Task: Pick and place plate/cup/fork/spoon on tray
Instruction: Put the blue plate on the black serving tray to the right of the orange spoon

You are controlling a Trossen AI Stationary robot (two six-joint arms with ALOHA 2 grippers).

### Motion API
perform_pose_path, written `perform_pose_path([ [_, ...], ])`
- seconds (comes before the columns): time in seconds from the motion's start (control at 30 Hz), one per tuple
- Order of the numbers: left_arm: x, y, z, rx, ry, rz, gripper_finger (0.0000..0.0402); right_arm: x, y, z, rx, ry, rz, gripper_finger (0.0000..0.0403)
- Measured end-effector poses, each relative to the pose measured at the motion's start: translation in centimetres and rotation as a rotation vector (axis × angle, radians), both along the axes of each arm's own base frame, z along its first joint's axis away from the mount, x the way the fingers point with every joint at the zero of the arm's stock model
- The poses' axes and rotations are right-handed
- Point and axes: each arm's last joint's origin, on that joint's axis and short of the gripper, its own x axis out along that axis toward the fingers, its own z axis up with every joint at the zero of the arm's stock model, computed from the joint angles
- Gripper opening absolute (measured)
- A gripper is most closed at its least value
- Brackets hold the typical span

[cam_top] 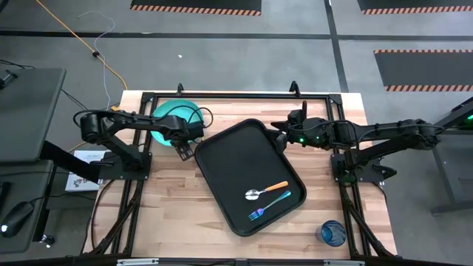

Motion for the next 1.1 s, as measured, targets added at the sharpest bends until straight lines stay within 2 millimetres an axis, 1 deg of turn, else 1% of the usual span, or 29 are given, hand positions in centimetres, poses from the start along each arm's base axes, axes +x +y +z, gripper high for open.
perform_pose_path([
  [0.07, 0.0, 0.0, 0.0, 0.014, 0.010, -0.010, 0.0118, 0.0, 0.0, 0.0, 0.000, 0.000, -0.001, 0.0218],
  [0.13, 0.0, 0.1, 0.0, 0.018, 0.014, -0.029, 0.0054, 0.0, 0.0, 0.0, -0.001, 0.000, -0.001, 0.0218],
  [0.17, 0.0, 0.1, 0.0, 0.022, 0.018, -0.045, 0.0029, 0.0, 0.0, 0.0, -0.001, 0.000, -0.001, 0.0218],
  [0.2, 0.1, 0.1, 0.2, 0.027, 0.022, -0.061, 0.0017, 0.0, 0.0, 0.0, -0.006, 0.002, 0.000, 0.0218],
  [0.3, 0.4, 0.2, 1.6, 0.037, 0.024, -0.082, 0.0017, 0.0, 0.0, 0.0, -0.007, 0.002, 0.001, 0.0218],
  [0.37, 0.9, 0.1, 3.0, 0.050, 0.006, -0.109, 0.0008, 0.0, 0.0, 0.0, -0.007, -0.002, 0.000, 0.0218],
  [0.47, 1.6, -0.1, 6.1, 0.078, -0.074, -0.139, 0.0005, 0.1, 0.0, 0.3, -0.010, -0.028, 0.001, 0.0218],
  [0.6, 2.5, -0.6, 10.1, 0.131, -0.163, -0.193, 0.0003, 0.3, 0.0, 0.9, -0.056, -0.077, 0.014, 0.0218],
  [0.67, 2.8, -1.0, 11.7, 0.150, -0.192, -0.211, 0.0003, 0.4, 0.0, 1.3, -0.092, -0.102, 0.019, 0.0218],
  [0.77, 3.2, -1.8, 13.6, 0.181, -0.246, -0.248, 0.0002, 0.5, -0.1, 2.0, -0.152, -0.146, 0.018, 0.0218],
  [0.83, 3.5, -2.5, 14.5, 0.191, -0.279, -0.275, 0.0002, 0.5, -0.1, 2.4, -0.192, -0.175, 0.015, 0.0218],
  [0.9, 3.8, -3.2, 14.9, 0.192, -0.298, -0.309, 0.0001, 0.4, -0.1, 2.9, -0.223, -0.211, 0.006, 0.0218],
  [1.0, 4.1, -4.5, 15.1, 0.185, -0.307, -0.368, 0.0001, 0.0, -0.1, 3.8, -0.255, -0.259, -0.009, 0.0218],
  [1.1, 4.4, -6.0, 15.1, 0.178, -0.321, -0.426, 0.0001, -1.1, -0.2, 4.9, -0.285, -0.307, -0.014, 0.0218],
])
